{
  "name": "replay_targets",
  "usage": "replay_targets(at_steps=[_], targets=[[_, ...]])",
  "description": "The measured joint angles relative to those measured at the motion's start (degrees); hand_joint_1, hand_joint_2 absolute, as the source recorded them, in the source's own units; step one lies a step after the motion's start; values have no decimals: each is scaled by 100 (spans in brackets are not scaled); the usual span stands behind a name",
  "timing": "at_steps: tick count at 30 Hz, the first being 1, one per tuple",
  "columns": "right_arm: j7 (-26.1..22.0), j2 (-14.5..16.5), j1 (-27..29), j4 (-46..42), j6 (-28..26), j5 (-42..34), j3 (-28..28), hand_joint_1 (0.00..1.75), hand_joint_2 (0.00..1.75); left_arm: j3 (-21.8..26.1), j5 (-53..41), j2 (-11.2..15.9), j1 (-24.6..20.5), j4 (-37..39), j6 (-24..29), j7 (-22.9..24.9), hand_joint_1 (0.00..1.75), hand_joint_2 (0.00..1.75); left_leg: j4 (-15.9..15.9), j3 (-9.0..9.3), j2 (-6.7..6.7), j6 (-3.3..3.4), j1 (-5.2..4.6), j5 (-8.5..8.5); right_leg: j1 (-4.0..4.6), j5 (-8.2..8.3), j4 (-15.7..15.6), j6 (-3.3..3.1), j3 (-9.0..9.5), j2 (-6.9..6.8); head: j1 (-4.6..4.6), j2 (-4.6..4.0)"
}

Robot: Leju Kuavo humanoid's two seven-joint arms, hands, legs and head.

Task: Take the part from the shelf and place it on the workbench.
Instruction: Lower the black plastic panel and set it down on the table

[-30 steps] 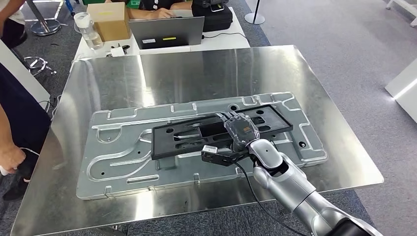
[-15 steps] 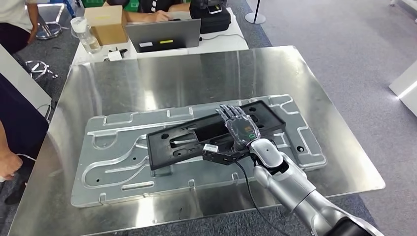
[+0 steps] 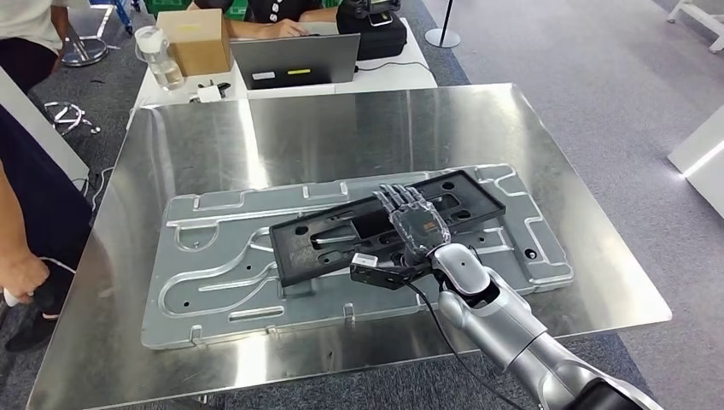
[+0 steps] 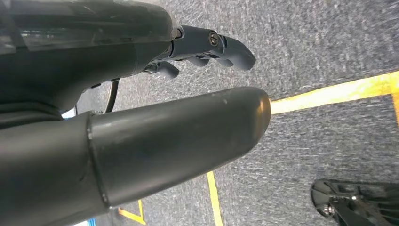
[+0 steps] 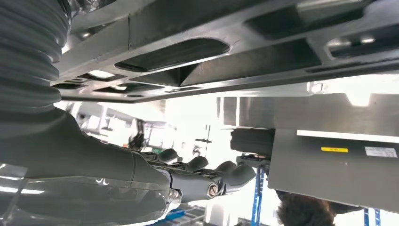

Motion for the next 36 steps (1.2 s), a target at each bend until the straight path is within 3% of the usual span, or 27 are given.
replay_targets(at_steps=[2,3,4,5,6,9,10,13,14,15,18,19,20,21,22,23,24,26,28,29,31,33,34,35,36], targets=[[12,2,5,2,-21,43,5,0,175,1,4,-2,-3,1,-7,-6,0,0,-6,-96,3,43,-6,75,-4,-501,668,35,-236,-7,1,0],[13,3,12,2,-28,55,13,0,175,2,6,-1,-2,1,-9,-7,0,0,-4,-153,3,49,-16,113,-4,-685,1007,41,-337,-8,1,0],[13,5,21,1,-32,61,24,0,175,3,9,-1,-1,1,-14,-8,0,0,-3,-208,3,50,-26,152,-4,-755,1190,37,-357,-8,0,0],[11,8,28,-6,-33,68,39,0,175,5,12,0,0,1,-19,-8,0,0,-1,-259,3,48,-38,191,-2,-717,1170,21,-275,-8,0,0],[9,14,30,-19,-36,79,54,0,175,7,15,0,-1,1,-26,-8,0,0,-1,-310,1,42,-50,234,4,-595,947,-8,-82,-7,0,0],[-7,50,-7,-145,-46,134,102,0,175,13,21,-20,-4,2,-52,-9,0,0,-10,-391,-3,-8,-74,359,70,-255,-216,-131,691,-6,0,0],[-13,67,-24,-202,-51,149,122,0,175,17,24,-29,-4,3,-57,-9,0,0,-21,-393,-3,-36,-72,400,97,-222,-417,-155,806,-6,-1,0],[-16,115,-61,-327,-60,161,207,0,175,31,30,-36,2,3,-63,-9,0,0,-69,-408,-6,-142,-59,506,113,-96,-520,-215,753,-26,-2,1],[-17,137,-69,-354,-58,162,236,0,175,34,31,-37,7,4,-67,-9,0,0,-24,-449,-6,-170,-59,425,96,-25,-546,-262,701,-39,-2,1],[-18,161,-71,-381,-57,162,260,0,175,37,31,-39,12,4,-70,-9,0,0,118,-513,-5,-195,-59,230,75,56,-577,-307,635,-51,-3,1],[-18,204,-69,-427,-54,162,294,0,175,39,31,-42,13,5,-76,-9,0,0,1134,-767,3,-260,-40,-613,55,261,-575,-360,381,-72,-7,0],[-18,210,-67,-431,-54,162,304,0,175,40,31,-38,13,5,-76,-9,0,0,1451,-792,4,-283,-35,-707,54,320,-554,-353,288,-79,-8,-1],[-18,215,-65,-432,-54,162,315,0,175,42,31,-34,13,5,-75,-9,0,0,1621,-745,4,-302,-29,-665,50,374,-525,-340,193,-84,-8,0],[-19,220,-62,-433,-54,162,327,0,175,42,31,-31,13,5,-75,-9,0,0,1574,-597,5,-313,-22,-523,45,420,-488,-322,101,-87,-9,0],[-18,225,-62,-435,-55,162,338,0,175,43,31,-29,10,5,-75,-9,0,0,1329,-353,6,-319,-14,-374,39,456,-443,-300,13,-89,-9,0],[-18,227,-63,-444,-55,162,346,0,175,43,31,-28,3,5,-75,-9,0,0,934,-44,5,-320,-7,-330,41,485,-387,-273,-69,-92,-9,1],[-17,228,-67,-456,-56,162,352,0,175,43,31,-27,-2,5,-75,-9,0,0,517,250,0,-304,-12,-366,46,508,-329,-247,-137,-97,-7,1],[-16,228,-73,-479,-59,162,360,0,175,43,32,-25,-8,5,-75,-10,0,0,18,544,-11,-245,-30,-521,60,569,-257,-187,-211,-103,-4,0],[-17,229,-70,-485,-61,164,369,0,175,45,37,-25,-6,5,-75,-11,0,0,-36,510,0,-147,-38,-480,51,623,-239,-118,-237,-96,-5,0],[-19,229,-65,-493,-61,170,379,0,175,48,44,-26,-9,6,-76,-11,0,0,-45,481,13,-96,-34,-425,41,556,-195,-83,-267,-86,-4,0],[-22,229,-63,-542,-69,204,410,0,175,62,63,-28,-14,7,-77,-11,0,0,-67,373,39,-1,-20,-292,14,121,153,-18,-380,-61,-3,0],[-22,229,-64,-643,-87,264,479,0,175,89,84,-27,-15,7,-78,-11,0,0,-60,219,43,36,-22,-163,-3,-419,794,31,-514,-49,-4,1],[-21,229,-62,-703,-98,297,529,0,175,106,97,-27,-13,7,-78,-11,0,0,-54,135,44,32,-23,-100,-10,-537,1076,48,-538,-48,-3,1],[-20,230,-58,-773,-109,329,593,0,175,121,111,-26,-12,7,-78,-10,0,0,-46,50,45,23,-23,-41,-17,-523,1223,57,-495,-48,-4,0],[-18,231,-56,-844,-120,355,655,0,175,133,125,-26,-11,7,-78,-10,0,0,-37,-32,46,12,-23,14,-23,-404,1191,59,-369,-48,-4,0]])
